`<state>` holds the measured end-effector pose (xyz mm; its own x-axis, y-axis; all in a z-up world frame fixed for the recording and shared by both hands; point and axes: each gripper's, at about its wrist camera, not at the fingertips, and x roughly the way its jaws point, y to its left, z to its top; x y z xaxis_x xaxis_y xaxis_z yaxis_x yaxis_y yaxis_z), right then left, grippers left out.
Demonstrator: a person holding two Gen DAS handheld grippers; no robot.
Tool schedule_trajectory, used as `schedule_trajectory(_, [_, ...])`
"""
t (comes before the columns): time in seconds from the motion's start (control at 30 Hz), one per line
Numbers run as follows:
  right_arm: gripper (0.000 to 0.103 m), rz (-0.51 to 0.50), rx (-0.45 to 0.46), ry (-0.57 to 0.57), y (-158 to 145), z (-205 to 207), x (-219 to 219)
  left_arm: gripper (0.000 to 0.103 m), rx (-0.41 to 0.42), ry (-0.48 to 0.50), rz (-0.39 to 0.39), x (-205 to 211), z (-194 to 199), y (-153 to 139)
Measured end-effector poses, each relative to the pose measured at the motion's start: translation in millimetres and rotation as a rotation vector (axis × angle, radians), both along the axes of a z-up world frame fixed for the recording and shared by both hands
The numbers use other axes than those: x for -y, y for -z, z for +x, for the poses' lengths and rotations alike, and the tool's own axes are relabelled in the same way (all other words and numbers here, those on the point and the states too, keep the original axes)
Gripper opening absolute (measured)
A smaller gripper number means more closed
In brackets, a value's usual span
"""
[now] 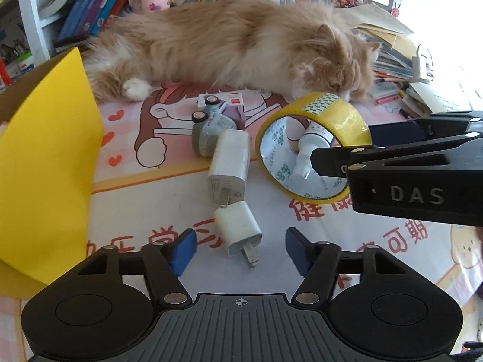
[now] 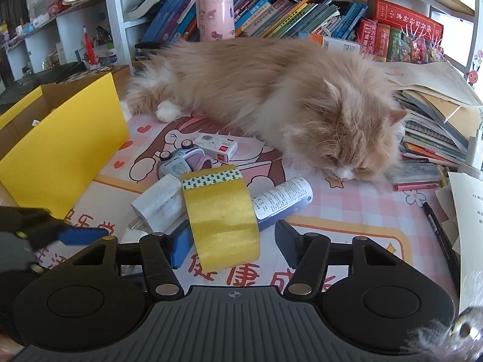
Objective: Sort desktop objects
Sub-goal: 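Close the right tool on the yellow tape roll while the left tool grips a white charger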
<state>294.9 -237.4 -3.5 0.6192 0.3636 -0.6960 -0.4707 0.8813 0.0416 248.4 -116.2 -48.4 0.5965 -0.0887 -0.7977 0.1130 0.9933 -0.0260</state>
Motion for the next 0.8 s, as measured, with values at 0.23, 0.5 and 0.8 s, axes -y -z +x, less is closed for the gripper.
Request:
schedule_trajectory(0.23, [0.056, -0.021, 0.011, -0.031, 0, 3, -4, 0.032, 0.041, -0.019, 0.032, -2, 2, 2])
schedule_trajectory(0.5, [0.038, -0.058, 0.005, -0.084, 4, 3, -9, 0.031, 0.028, -0.04, -0.014, -13, -14, -4])
schedule_trajectory(0.8, [0.037, -0.031, 0.035, -0.118, -12, -13, -4, 0.031, 0.067, -0.083, -0.076, -30, -42, -29])
